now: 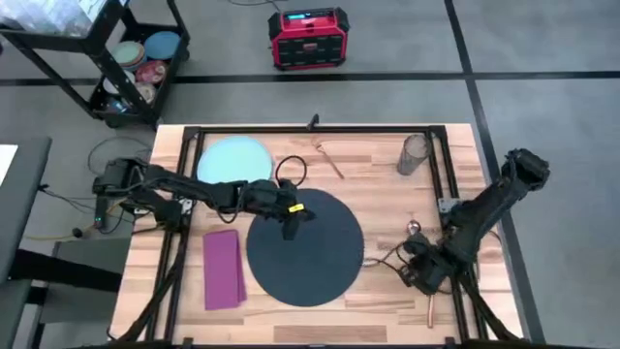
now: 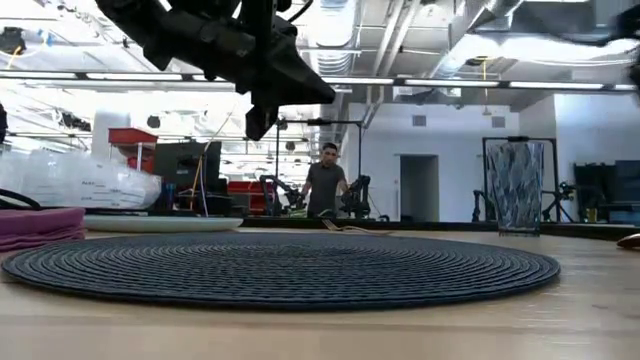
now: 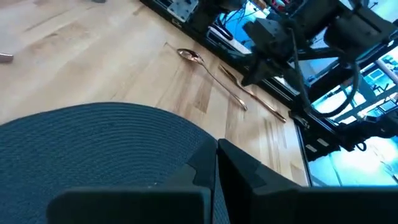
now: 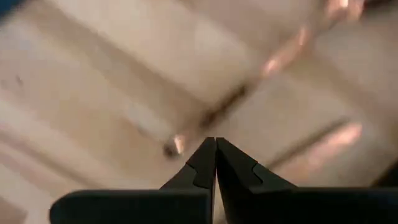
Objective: Set table place
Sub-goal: Move the brown table knife to the right of the blue table mat
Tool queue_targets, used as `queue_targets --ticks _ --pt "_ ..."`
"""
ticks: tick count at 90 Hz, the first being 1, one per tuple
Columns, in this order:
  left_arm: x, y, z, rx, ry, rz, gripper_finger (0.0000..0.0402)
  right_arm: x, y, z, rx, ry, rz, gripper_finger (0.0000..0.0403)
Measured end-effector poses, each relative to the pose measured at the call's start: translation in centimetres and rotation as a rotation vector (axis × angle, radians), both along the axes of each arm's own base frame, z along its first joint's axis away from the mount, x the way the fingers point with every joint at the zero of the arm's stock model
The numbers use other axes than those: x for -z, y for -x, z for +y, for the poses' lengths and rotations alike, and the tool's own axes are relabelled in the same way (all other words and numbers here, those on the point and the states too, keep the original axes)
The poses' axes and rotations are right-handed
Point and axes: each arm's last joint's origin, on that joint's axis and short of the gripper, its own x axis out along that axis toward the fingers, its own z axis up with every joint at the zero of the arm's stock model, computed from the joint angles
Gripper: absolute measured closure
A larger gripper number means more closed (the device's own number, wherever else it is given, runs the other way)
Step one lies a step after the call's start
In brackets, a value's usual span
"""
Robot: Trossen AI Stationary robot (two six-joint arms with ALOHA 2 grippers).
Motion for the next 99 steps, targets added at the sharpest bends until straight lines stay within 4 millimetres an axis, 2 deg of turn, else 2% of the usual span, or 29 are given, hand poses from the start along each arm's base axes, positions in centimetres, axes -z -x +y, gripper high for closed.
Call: queue_targets --ticks 17,31,47,67,83,99 --pt "0.0 0.0 0.0 -0.001 0.000 0.006 0.0401 -0.3 2.9 2.2 0.064 -0.075 0.039 0.0403" --pt "0.1 0.0 0.0 -0.003 0.004 0.008 0.0401 -0.9 3.7 3.3 0.015 -0.143 0.093 0.0403" --pt "0.1 0.0 0.1 -0.012 0.016 0.010 0.0401 -0.8 3.7 4.2 -0.024 -0.223 0.123 0.0403" --pt "0.1 0.0 0.1 -0.021 0.035 0.011 0.0401 0.5 3.8 5.5 -0.076 -0.253 0.199 0.0403" --pt "0.1 0.0 0.1 -0.022 0.038 0.011 0.0401 1.9 3.6 6.2 -0.129 -0.236 0.264 0.0402" --pt "0.2 0.1 0.1 -0.026 0.047 0.032 0.0401 2.9 3.1 5.8 -0.174 -0.171 0.281 0.0403"
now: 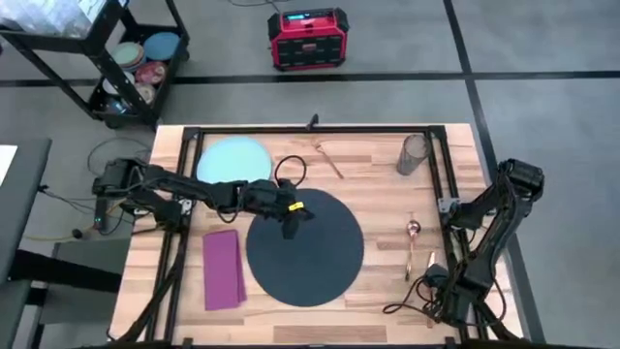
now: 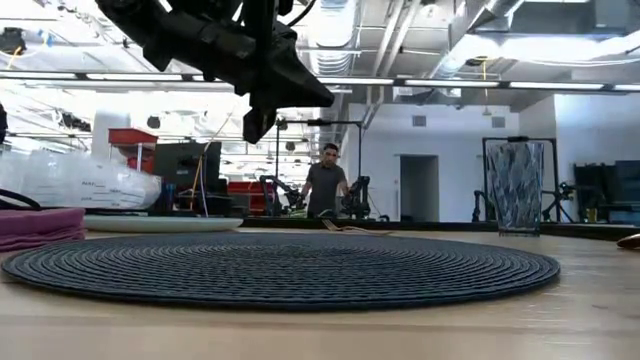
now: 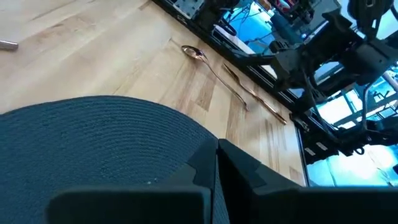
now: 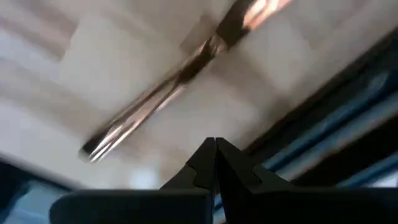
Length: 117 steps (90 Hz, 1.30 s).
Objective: Set table place
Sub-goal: Move the brown table knife to the right of the blue table mat
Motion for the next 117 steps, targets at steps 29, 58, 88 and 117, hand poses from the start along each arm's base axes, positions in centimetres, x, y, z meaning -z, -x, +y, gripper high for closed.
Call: queue_targets --ticks 29,58,88,117 --pt "0.2 0.1 0.0 -0.003 0.009 0.018 0.0401 0.3 -1.4 -0.5 -0.096 -0.008 -0.041 0.0403" --pt "0.2 0.1 0.0 -0.004 0.012 0.025 0.0401 2.1 -2.8 -2.6 -0.093 -0.064 -0.070 0.0403" --pt "0.2 0.1 -0.1 -0.001 0.015 0.027 0.0401 2.9 -5.6 -5.8 -0.144 -0.087 -0.097 0.0403" --pt "0.2 0.1 -0.1 -0.008 0.028 0.027 0.0401 3.0 -9.1 -10.2 -0.160 -0.037 -0.191 0.0403"
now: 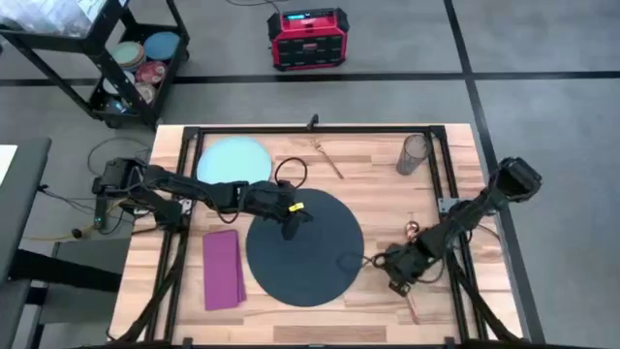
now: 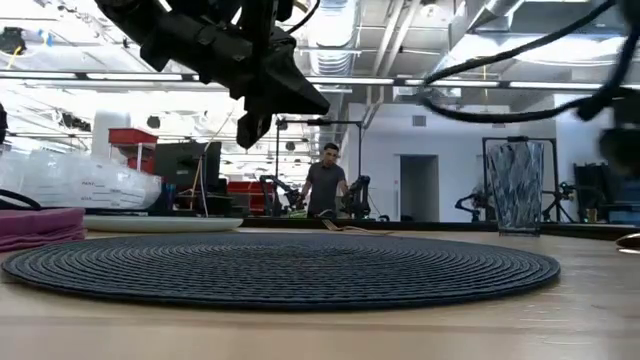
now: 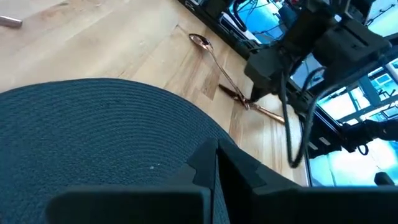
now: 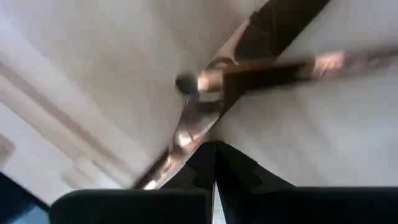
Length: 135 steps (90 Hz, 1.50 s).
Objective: Set table place
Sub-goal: Move the brown table knife to the right of the blue table mat
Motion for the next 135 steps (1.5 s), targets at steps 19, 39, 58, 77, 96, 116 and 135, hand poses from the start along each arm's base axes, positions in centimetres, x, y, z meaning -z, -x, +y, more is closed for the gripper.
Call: queue_targets --ticks 19,39,58,77,96,116,135 --pt "0.0 0.0 0.0 0.001 -0.002 -0.002 0.0401 0.0 -1.6 -3.0 0.057 0.032 -0.035 0.0403" --pt "-0.1 -0.1 0.0 0.012 -0.026 -0.016 0.0401 -0.6 -2.2 -5.7 0.190 0.131 -0.093 0.0403" --pt "-0.4 -0.2 0.0 0.028 -0.064 -0.050 0.0401 -2.9 0.0 -5.5 0.318 0.269 -0.147 0.0403" --pt "-1.0 -0.4 -0.9 0.128 -0.053 -0.106 0.0401 -5.0 2.2 -1.7 0.382 0.174 -0.272 0.0403" --pt "-0.5 -2.7 -3.3 0.251 -0.079 0.040 0.0401 -5.0 3.8 1.7 0.376 0.128 -0.343 0.0403" --pt "0.1 -6.6 -5.0 0.375 -0.057 0.163 0.0401 -3.2 4.5 4.8 0.259 0.064 -0.295 0.0403" --pt "-1.0 -8.6 -5.7 0.401 -0.070 0.120 0.0401 -2.6 5.3 6.6 0.224 0.039 -0.293 0.0403"
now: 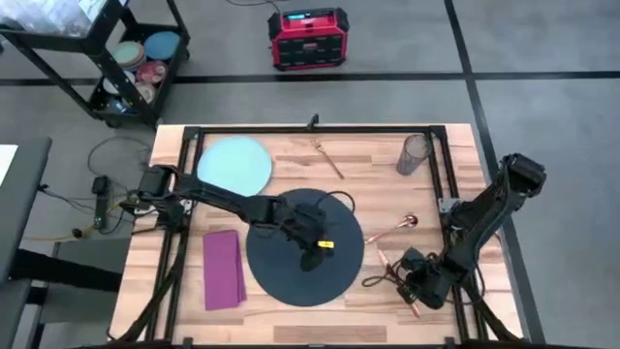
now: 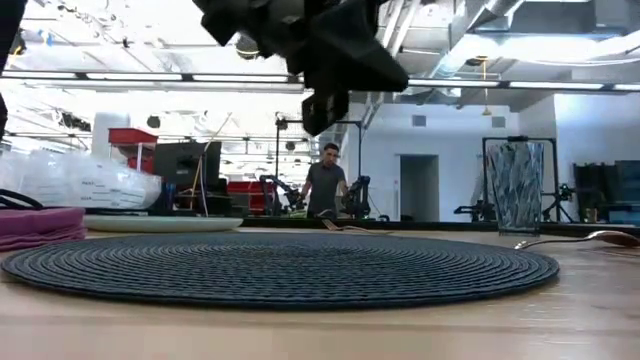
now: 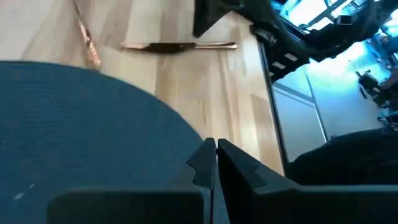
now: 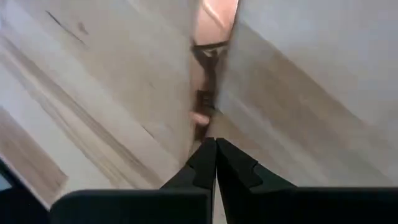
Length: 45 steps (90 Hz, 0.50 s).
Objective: Set table place
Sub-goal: Move the brown table knife to the right of the blue table mat
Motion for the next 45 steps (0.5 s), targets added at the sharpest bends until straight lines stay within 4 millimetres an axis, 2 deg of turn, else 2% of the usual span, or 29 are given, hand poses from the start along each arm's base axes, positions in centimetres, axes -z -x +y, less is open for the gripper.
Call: queue_targets --ticks 19,45 --pt "-0.3 -0.2 0.0 -0.028 0.011 -0.005 0.0401 -0.9 0.0 1.2 -0.048 -0.009 -0.046 0.0403" --pt "-0.3 -0.1 -0.3 -0.039 0.010 -0.001 0.0401 -0.9 0.0 1.2 -0.055 -0.009 -0.047 0.0403"
